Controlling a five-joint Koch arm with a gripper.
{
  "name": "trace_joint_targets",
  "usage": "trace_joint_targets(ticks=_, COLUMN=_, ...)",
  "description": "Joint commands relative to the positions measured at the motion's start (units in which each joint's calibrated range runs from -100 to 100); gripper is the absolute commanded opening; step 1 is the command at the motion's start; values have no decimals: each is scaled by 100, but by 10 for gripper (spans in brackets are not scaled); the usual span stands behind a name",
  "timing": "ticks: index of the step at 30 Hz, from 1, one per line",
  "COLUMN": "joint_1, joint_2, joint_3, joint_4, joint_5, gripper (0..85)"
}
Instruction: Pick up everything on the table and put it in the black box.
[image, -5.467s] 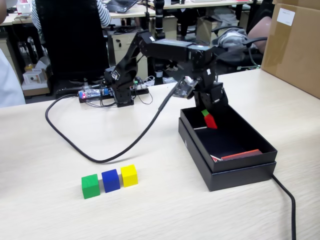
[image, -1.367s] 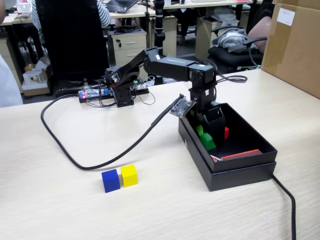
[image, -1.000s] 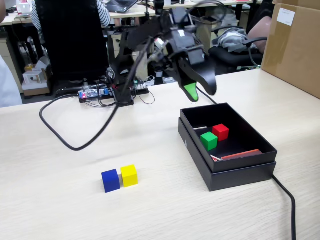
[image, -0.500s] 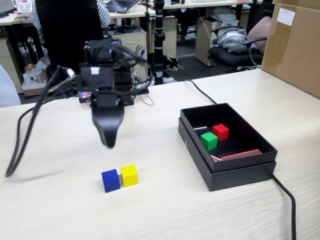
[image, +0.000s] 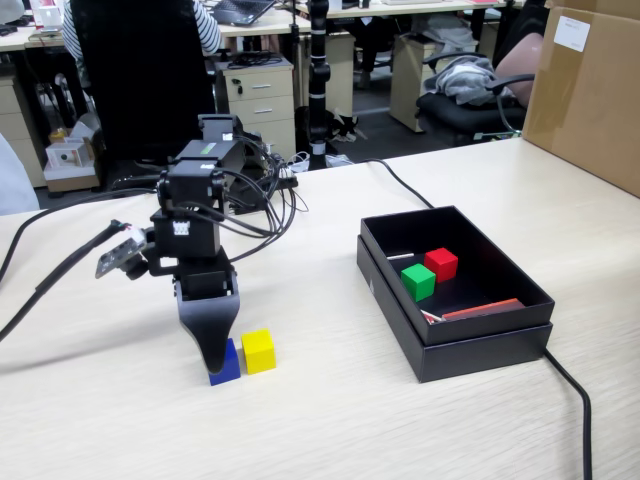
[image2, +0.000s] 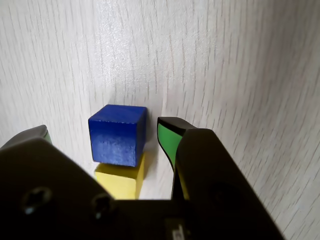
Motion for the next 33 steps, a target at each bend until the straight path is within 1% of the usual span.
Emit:
trace_joint_targets(ticks=1, joint_1=34, joint_2=3, joint_3=559, joint_4=10, joint_5=63, gripper=440)
trace_joint_targets(ticks=5, joint_1=78, joint_2=198, joint_3=595, joint_4=10, joint_5=137, gripper=430)
trace_joint_targets(ticks=7, joint_1=83, joint_2=244, joint_3=613, joint_4=10, joint_5=161, gripper=366)
trace_joint_targets(ticks=8, joint_1=78, joint_2=255, joint_3=622, joint_4=10, joint_5=176, gripper=286)
trace_joint_targets(ticks=11, joint_1=63, joint_2=255, joint_3=658, joint_4=10, joint_5=176, gripper=165)
trace_joint_targets(ticks=13, joint_1=39, joint_2=221, joint_3=704, joint_4=10, joint_5=176, gripper=105)
trace_joint_targets(ticks=14, joint_1=24, joint_2=141, joint_3=686, joint_4=10, joint_5=176, gripper=92)
trace_joint_targets(ticks=17, joint_1=-15, joint_2=-548, joint_3=513, joint_4=-50, joint_5=171, gripper=92)
trace_joint_targets(ticks=20, joint_1=49, joint_2=-1925, joint_3=232, joint_4=-275, joint_5=181, gripper=92)
trace_joint_targets(ticks=21, joint_1=181, joint_2=-2671, joint_3=223, joint_4=-439, joint_5=205, gripper=92)
trace_joint_targets(ticks=23, joint_1=396, joint_2=-3359, joint_3=205, joint_4=-672, joint_5=274, gripper=92)
trace_joint_targets(ticks=26, joint_1=845, joint_2=-4128, joint_3=96, joint_4=-957, joint_5=503, gripper=92)
trace_joint_targets(ticks=29, joint_1=1397, joint_2=-4552, joint_3=-76, joint_4=-1018, joint_5=791, gripper=92)
trace_joint_targets(ticks=31, joint_1=1695, joint_2=-4552, joint_3=-112, joint_4=-1018, joint_5=957, gripper=92)
trace_joint_targets(ticks=33, joint_1=2154, joint_2=-4231, joint_3=-139, joint_4=-1018, joint_5=1211, gripper=92)
